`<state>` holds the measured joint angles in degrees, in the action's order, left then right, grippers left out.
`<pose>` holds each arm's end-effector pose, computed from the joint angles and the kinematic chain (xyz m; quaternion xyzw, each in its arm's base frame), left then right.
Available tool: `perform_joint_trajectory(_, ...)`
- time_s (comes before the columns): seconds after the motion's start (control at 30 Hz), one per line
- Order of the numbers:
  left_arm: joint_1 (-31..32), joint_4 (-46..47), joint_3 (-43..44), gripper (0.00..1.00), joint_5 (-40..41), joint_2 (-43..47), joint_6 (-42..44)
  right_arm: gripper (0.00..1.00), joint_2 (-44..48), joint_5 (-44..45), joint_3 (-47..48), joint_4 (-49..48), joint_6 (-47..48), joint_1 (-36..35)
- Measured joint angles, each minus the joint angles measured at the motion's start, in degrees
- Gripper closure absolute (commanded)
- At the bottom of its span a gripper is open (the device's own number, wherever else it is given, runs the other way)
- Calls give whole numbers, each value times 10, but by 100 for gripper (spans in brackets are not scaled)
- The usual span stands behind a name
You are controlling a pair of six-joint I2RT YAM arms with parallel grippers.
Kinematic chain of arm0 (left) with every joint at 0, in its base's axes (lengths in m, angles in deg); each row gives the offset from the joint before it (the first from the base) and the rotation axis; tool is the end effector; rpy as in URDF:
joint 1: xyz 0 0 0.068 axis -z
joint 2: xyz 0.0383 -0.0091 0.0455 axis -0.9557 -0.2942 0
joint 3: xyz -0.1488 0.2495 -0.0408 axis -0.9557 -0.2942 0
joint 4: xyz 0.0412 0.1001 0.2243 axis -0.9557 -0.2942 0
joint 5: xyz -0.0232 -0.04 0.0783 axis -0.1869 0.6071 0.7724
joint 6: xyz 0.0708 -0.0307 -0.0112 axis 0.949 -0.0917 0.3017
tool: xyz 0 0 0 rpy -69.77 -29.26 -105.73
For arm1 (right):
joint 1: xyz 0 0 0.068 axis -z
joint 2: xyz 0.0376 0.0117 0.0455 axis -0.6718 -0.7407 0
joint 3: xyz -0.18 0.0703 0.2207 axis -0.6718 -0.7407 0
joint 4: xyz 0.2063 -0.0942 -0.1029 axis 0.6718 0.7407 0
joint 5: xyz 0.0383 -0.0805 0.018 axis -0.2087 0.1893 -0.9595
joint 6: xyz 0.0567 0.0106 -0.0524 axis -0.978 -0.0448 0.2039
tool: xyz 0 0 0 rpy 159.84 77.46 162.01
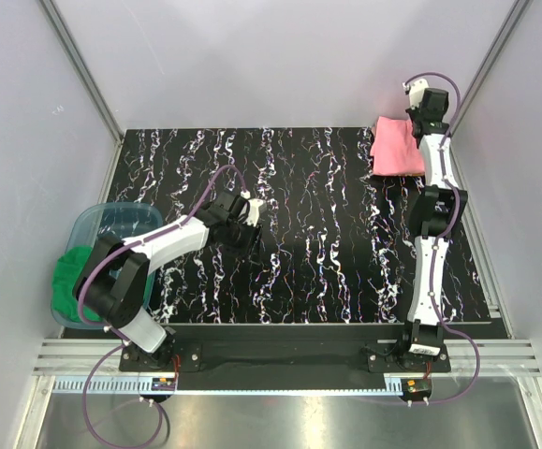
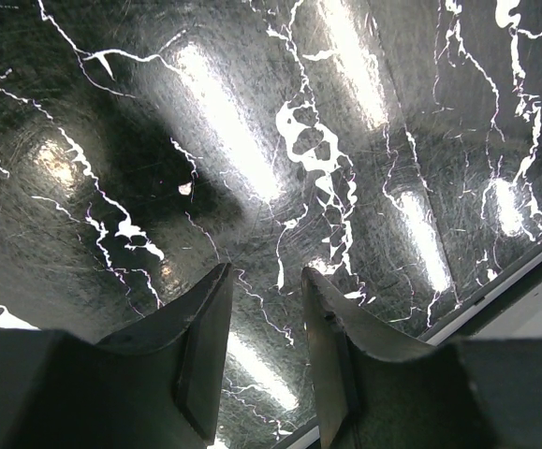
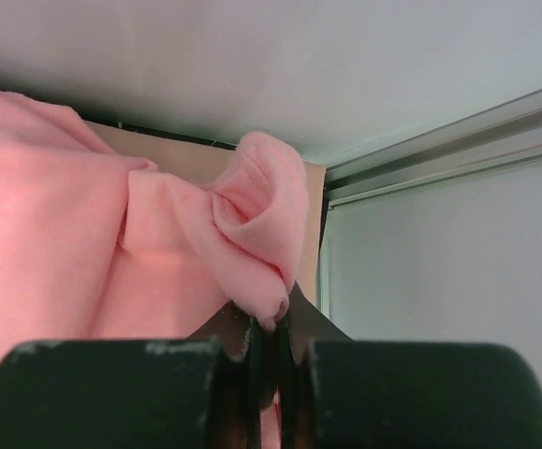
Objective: Fold and stack the t-shirts
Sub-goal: Neatly place the folded tshirt to the corner
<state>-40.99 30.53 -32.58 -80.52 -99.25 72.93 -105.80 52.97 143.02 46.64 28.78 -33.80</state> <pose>0.2540 -0.1834 0.1904 0.2045 0.9356 -0.2372 0.1629 0.6332 -0.1045 0.2152 -0.1583 0.8304 -0.2633 0.4648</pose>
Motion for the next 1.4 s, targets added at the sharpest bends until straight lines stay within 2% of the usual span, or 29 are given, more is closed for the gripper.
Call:
perform_joint_trajectory(0.7,1,-1,8,60,0,-2,-29,100,-29,-56,7,-43,-78,47)
perform_joint_trajectory(0.73,2,-2,8,60,0,-2,-31,96,-29,-58,7,-47,-84,50)
perform_joint_trajectory(0.8,4,-4,10,60,0,-2,-33,83,-29,-62,7,-52,-98,57)
perform_joint_trajectory(0.83,5,-6,12,60,0,-2,-35,59,-29,-66,7,-56,-105,61)
perform_joint_trajectory(0.9,10,-7,17,60,0,-2,-37,38,-29,-73,7,-64,-121,67)
perform_joint_trajectory(0.93,13,-8,19,60,0,-2,-39,31,-29,-75,7,-69,-127,69)
perform_joint_trajectory(1.07,26,-9,22,60,1,-2,-46,18,-29,-74,7,-82,-150,76)
perform_joint_trajectory(1.2,34,-12,22,60,4,-2,-50,18,-29,-60,7,-82,-181,80)
perform_joint_trajectory(1.3,35,-15,24,59,7,-1,-55,27,-28,-43,1,-83,-209,80)
perform_joint_trajectory(1.4,36,-18,32,59,10,5,-59,31,-23,-28,-16,-73,-243,80)
